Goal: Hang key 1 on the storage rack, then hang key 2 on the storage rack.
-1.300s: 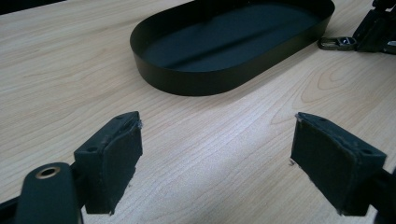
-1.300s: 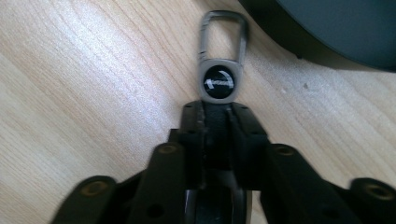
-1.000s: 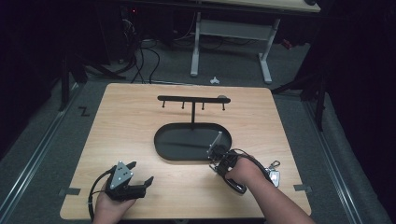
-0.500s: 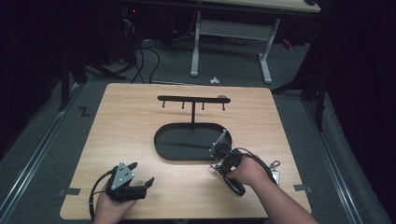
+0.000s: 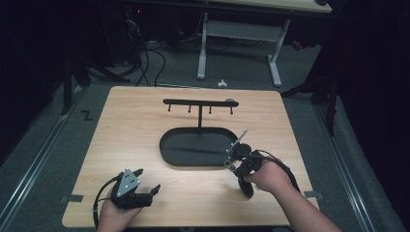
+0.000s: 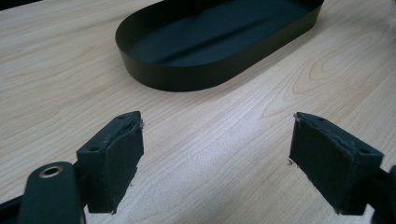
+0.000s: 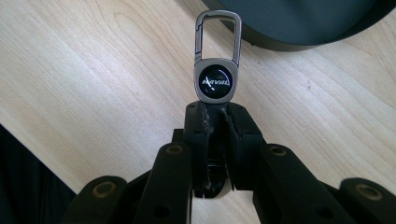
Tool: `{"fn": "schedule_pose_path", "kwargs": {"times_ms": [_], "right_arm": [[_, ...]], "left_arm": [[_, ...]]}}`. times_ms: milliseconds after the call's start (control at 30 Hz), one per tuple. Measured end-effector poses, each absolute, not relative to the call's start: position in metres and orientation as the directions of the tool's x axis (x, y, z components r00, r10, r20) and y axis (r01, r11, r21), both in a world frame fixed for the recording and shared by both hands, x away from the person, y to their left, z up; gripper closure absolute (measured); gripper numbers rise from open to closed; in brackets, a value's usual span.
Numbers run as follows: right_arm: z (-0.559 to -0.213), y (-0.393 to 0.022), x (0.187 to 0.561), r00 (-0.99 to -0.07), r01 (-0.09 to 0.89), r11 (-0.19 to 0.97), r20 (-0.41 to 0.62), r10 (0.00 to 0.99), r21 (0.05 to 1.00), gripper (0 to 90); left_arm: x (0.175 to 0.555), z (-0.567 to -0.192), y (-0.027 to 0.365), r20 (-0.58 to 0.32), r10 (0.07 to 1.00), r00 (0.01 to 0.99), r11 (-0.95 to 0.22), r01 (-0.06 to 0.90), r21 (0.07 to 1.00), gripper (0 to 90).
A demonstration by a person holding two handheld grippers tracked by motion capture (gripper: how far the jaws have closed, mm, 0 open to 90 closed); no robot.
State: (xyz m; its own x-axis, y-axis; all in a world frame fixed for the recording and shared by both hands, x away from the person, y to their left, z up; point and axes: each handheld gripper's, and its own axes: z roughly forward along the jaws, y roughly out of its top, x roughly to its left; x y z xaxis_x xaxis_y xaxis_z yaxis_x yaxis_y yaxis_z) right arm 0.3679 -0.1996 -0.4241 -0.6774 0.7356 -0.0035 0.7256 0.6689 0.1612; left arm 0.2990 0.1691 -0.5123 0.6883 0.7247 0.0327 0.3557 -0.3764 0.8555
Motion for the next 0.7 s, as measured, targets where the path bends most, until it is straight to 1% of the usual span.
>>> {"fn": "schedule_pose_path", "kwargs": {"times_ms": [133, 333, 700], "right_arm": [[-0.417, -0.200, 0.366, -0.684, 0.717, 0.674, -0.009, 0.730, 0.180, 80.3], [-0.407, -0.203, 0.365, -0.677, 0.716, 0.665, -0.022, 0.736, 0.212, 80.4], [-0.396, -0.208, 0.368, -0.657, 0.728, 0.649, -0.045, 0.752, 0.220, 80.4]], "left_arm": [[0.300, -0.511, 0.169, 0.022, 0.724, 0.689, -0.362, 0.352, 0.863, 18.0], [0.301, -0.512, 0.167, 0.029, 0.715, 0.698, -0.372, 0.345, 0.862, 18.1], [0.303, -0.511, 0.167, 0.026, 0.719, 0.695, -0.361, 0.342, 0.868, 18.1]]}}
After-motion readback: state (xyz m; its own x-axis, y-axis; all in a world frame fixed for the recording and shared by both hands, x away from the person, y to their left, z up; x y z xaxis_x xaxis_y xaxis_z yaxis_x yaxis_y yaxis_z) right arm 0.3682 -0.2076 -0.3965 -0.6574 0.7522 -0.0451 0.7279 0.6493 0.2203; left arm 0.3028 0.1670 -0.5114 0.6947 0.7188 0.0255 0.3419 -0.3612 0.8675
